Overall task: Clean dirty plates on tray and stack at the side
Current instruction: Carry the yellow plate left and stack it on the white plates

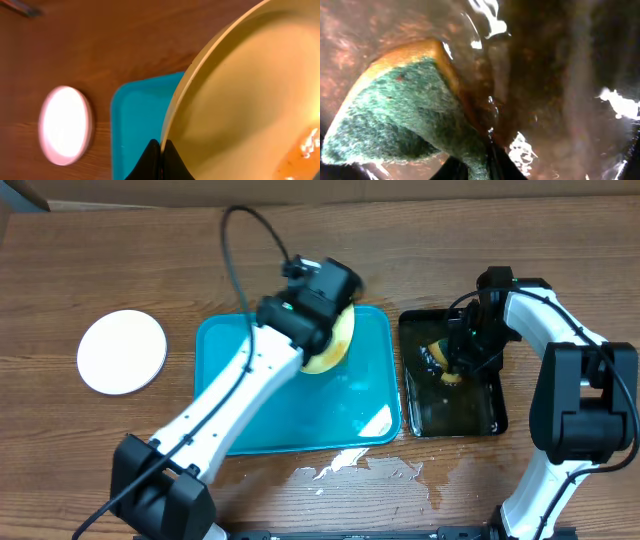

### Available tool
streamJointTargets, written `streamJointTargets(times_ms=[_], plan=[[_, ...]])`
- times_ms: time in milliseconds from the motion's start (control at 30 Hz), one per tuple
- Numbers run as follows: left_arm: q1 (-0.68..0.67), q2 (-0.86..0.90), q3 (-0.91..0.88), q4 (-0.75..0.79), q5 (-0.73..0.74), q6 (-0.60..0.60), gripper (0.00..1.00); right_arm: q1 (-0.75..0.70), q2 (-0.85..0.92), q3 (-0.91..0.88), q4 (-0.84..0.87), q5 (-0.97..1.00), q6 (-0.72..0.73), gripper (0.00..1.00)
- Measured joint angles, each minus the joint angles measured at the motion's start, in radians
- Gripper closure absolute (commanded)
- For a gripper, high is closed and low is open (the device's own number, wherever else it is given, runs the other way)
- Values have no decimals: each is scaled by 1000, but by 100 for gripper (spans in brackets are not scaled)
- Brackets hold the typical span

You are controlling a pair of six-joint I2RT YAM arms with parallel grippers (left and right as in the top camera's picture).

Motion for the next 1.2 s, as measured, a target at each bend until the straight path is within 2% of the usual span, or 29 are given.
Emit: streamJointTargets(times_ms=[233,300,400,600,900,1067,1200], plan=[[-167,0,0,0,-312,2,96,2,-10,-6,3,82,32,41],[-201,0,0,-7,-364,2,96,2,-11,-6,3,96,36,34],[-267,0,0,-36,-434,-14,96,2,-13,-7,3,108,40,17],[-351,0,0,-58,-528,-84,96,5,-15,-7,8,117,43,0],[-337,1,0,-98,-510,-143,96,5,-15,-7,10,123,42,0],[-284,1,0,-82,-426,-183,96,4,-15,-7,10,123,42,0],[-189,1,0,-80,-323,-187,96,5,-15,-7,12,123,43,0]])
